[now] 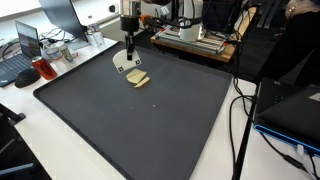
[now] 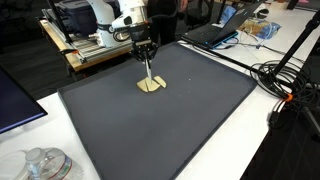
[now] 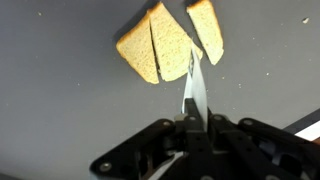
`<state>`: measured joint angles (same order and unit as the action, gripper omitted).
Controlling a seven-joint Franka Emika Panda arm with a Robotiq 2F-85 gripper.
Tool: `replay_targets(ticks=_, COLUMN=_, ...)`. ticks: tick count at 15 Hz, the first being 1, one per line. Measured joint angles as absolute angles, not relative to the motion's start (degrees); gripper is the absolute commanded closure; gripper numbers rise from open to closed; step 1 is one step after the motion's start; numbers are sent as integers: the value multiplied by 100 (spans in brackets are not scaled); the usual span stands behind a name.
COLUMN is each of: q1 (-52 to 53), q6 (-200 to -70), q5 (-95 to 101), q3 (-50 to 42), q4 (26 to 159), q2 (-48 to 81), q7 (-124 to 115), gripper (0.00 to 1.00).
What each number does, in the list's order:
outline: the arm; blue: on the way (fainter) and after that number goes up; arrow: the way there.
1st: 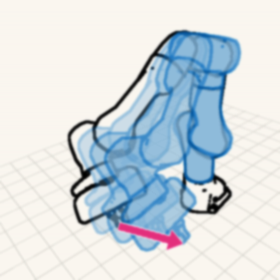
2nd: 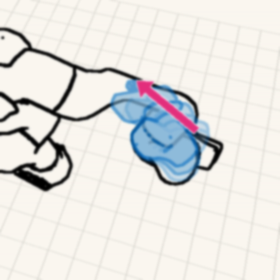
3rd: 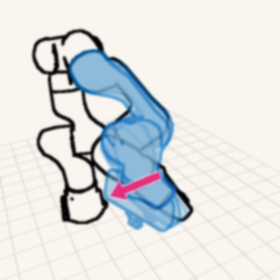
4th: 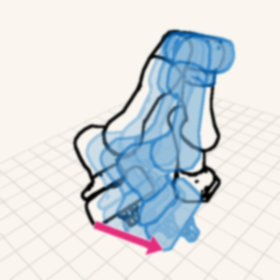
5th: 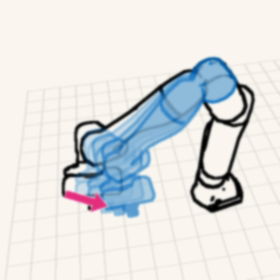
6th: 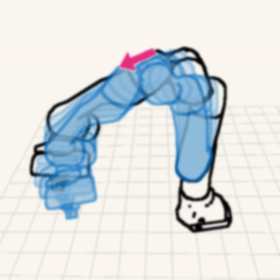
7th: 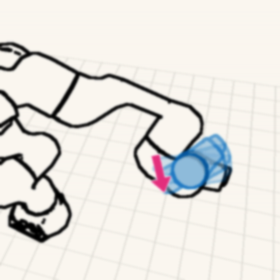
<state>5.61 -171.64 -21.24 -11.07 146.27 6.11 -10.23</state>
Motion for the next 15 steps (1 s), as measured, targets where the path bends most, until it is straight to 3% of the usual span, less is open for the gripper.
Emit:
replay_targets(ticks=5, q1=850, q6=-16782, q5=-351, q3=-1533, q4=14123, q2=594, q7=-1789, gripper=99)
replay_targets(ticks=15, q1=1353, q6=-16547, q5=1204, q3=-1489, q4=13802, q2=544, q7=-1915, gripper=99)
